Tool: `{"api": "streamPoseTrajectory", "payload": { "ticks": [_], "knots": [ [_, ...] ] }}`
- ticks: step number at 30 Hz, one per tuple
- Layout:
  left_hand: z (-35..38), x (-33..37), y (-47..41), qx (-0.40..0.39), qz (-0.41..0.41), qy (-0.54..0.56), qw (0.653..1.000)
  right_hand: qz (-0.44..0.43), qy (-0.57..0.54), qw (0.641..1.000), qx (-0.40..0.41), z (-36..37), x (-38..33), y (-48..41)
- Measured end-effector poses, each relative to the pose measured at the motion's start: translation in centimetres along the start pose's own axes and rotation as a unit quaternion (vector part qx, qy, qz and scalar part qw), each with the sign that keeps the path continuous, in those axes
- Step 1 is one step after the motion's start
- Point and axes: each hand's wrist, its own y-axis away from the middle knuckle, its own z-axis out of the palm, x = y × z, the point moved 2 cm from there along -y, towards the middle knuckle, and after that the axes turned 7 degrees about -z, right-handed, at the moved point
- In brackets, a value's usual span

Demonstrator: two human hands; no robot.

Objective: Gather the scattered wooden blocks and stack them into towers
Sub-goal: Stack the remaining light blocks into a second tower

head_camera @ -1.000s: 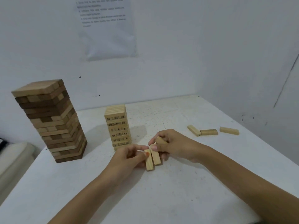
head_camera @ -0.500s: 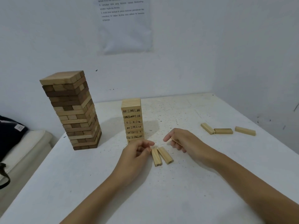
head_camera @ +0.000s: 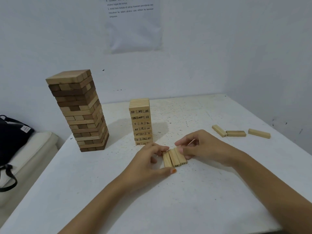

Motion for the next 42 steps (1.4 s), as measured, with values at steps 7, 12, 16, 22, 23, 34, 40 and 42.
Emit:
{"api": "streamPoseTrajectory", "payload": {
  "ticks": [7,12,16,22,23,34,40,42],
  "knots": [
    [0.1,0.0,-0.3,0.036,0.055,0.004,0.998,-0.013,0.105,0.991,-0.081,-0.6,0.0,0.4],
    [0.0,-0.1,-0.4,0.063,0.062,0.016,0.996,-0.051,0.111,0.991,-0.053,0.0,-0.3,0.5],
    [-0.2,-0.1,-0.4,0.072,0.06,0.015,0.996,-0.062,0.111,0.991,-0.037,0.3,-0.2,0.5],
    [-0.4,-0.4,-0.5,0.073,0.051,0.004,0.996,-0.106,0.162,0.981,-0.028,0.4,-0.1,0.1],
    [-0.4,-0.4,-0.5,0.072,0.049,0.004,0.996,-0.115,0.163,0.979,-0.031,0.4,0.0,0.0],
    [-0.9,-0.6,-0.8,0.01,0.039,0.009,0.999,-0.15,0.153,0.976,-0.027,0.6,0.1,-0.3],
    [-0.9,-0.7,-0.8,0.025,0.042,0.002,0.999,-0.158,0.147,0.976,-0.025,0.6,-0.1,-0.2],
    [-0.9,-0.7,-0.8,0.026,0.041,0.001,0.999,-0.163,0.149,0.975,-0.024,0.6,-0.2,-0.2]
  ]
}}
